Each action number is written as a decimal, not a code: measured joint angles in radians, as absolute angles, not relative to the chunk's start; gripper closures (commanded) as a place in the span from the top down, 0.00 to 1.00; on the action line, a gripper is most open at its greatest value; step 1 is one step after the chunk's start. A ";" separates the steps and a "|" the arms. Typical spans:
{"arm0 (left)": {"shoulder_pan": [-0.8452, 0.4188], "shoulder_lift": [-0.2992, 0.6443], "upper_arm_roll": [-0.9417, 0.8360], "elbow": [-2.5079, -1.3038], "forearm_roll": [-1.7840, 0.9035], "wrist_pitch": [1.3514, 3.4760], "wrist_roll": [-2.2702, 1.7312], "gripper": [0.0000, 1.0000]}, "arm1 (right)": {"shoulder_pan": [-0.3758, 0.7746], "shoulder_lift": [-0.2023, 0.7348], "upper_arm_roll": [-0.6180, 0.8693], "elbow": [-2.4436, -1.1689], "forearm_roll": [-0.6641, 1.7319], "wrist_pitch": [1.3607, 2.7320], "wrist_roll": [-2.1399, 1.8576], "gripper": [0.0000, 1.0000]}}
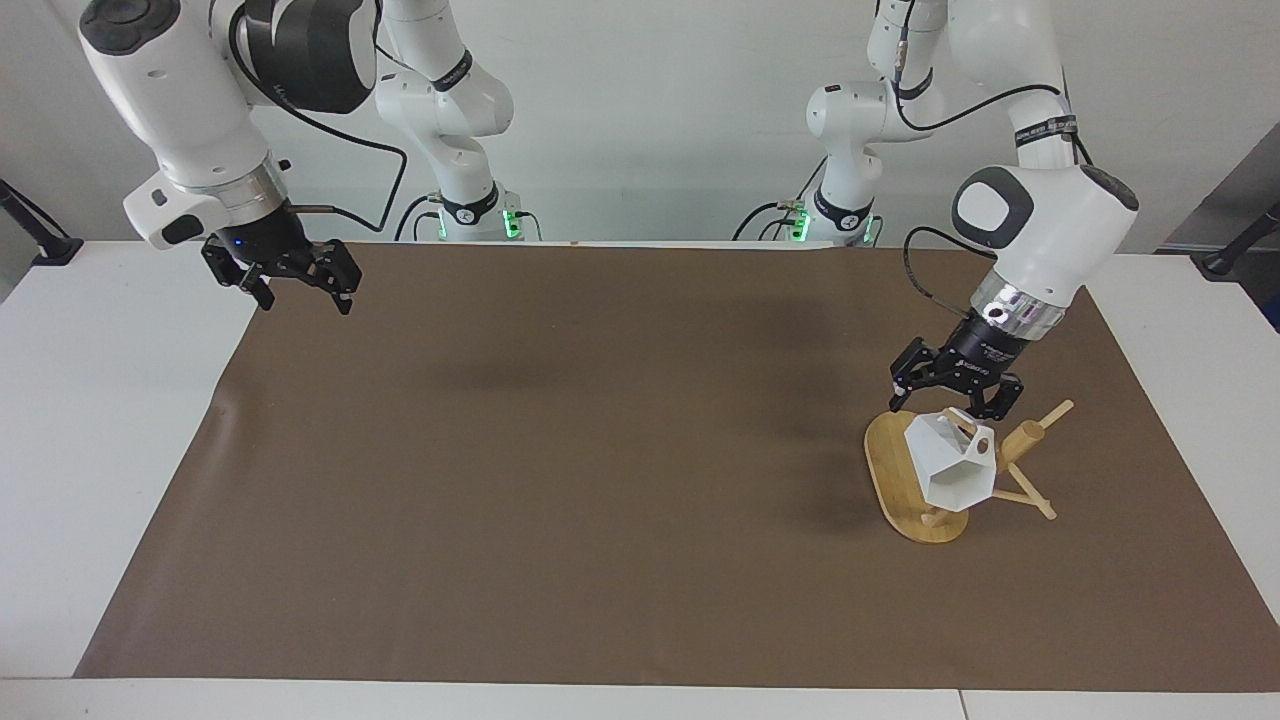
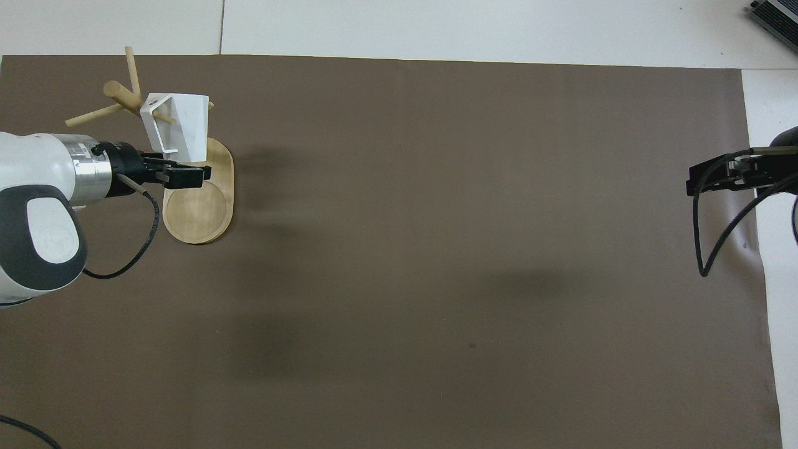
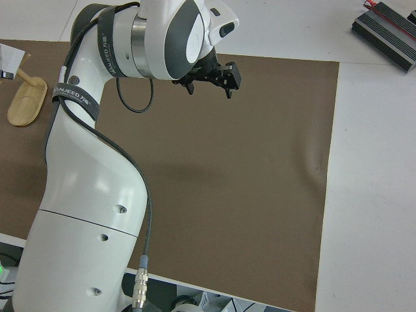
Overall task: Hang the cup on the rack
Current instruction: 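Lower the cup's handle onto the peg with the left gripper, then open the left gripper and pull it back from the cup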
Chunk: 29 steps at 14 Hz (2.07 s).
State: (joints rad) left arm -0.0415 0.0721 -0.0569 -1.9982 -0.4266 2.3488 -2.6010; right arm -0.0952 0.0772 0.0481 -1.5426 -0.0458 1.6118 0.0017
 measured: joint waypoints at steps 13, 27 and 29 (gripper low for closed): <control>-0.025 -0.041 -0.052 -1.893 -0.320 1.971 -1.676 1.00 | -0.095 0.077 0.048 -1.543 -0.046 1.612 0.002 1.00; -0.023 -0.071 -0.083 -1.789 -0.079 1.753 -0.423 1.00 | -0.095 0.077 0.048 -1.543 -0.046 1.612 0.002 1.00; -0.023 -0.065 -0.086 -1.753 -0.058 1.721 -0.319 1.00 | -0.095 0.077 0.048 -1.543 -0.046 1.612 0.002 1.00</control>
